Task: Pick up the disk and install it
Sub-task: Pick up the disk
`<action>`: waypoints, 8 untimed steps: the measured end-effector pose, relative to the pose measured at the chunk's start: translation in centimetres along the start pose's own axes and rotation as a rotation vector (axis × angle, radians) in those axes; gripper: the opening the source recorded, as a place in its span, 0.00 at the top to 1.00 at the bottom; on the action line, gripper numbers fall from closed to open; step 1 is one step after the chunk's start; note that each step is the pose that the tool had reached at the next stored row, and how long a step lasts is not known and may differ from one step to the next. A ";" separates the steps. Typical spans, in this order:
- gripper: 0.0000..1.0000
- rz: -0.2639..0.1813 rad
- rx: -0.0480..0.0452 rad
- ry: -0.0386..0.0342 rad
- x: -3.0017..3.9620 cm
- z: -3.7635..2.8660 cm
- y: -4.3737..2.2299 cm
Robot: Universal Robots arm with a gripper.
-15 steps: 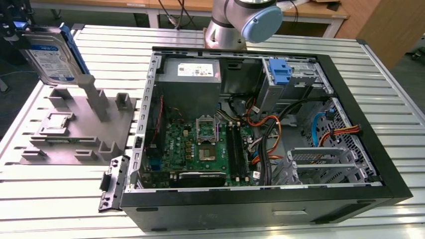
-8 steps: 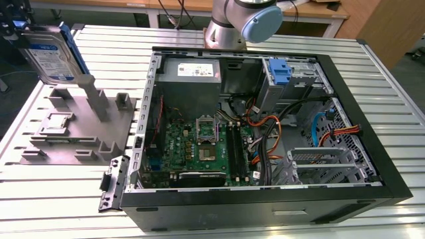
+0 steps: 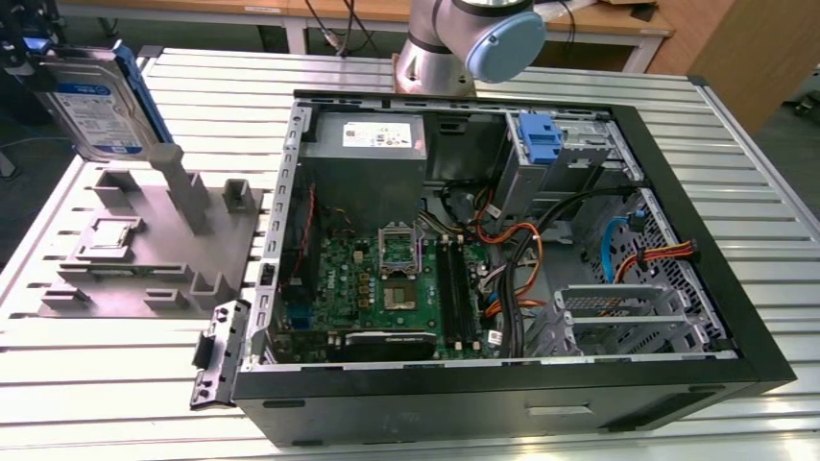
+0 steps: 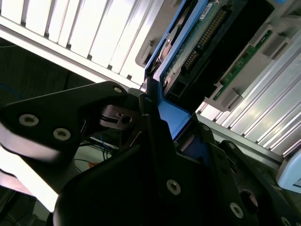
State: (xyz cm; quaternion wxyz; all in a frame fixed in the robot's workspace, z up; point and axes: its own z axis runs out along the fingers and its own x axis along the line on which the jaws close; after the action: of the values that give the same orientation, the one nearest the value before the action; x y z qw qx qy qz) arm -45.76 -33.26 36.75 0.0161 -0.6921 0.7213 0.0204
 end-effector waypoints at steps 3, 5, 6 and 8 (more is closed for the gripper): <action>0.63 0.000 0.0000 0.0000 0.00 -0.08 0.00; 0.63 0.000 0.0000 0.0000 -0.01 -0.13 0.00; 0.63 0.000 0.0000 0.0000 -0.01 -0.16 0.00; 0.63 0.000 0.0000 0.0000 -0.01 -0.21 0.00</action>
State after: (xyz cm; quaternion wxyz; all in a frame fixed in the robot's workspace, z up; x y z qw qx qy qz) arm -45.76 -33.26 36.96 0.0161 -0.6921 0.7213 0.0204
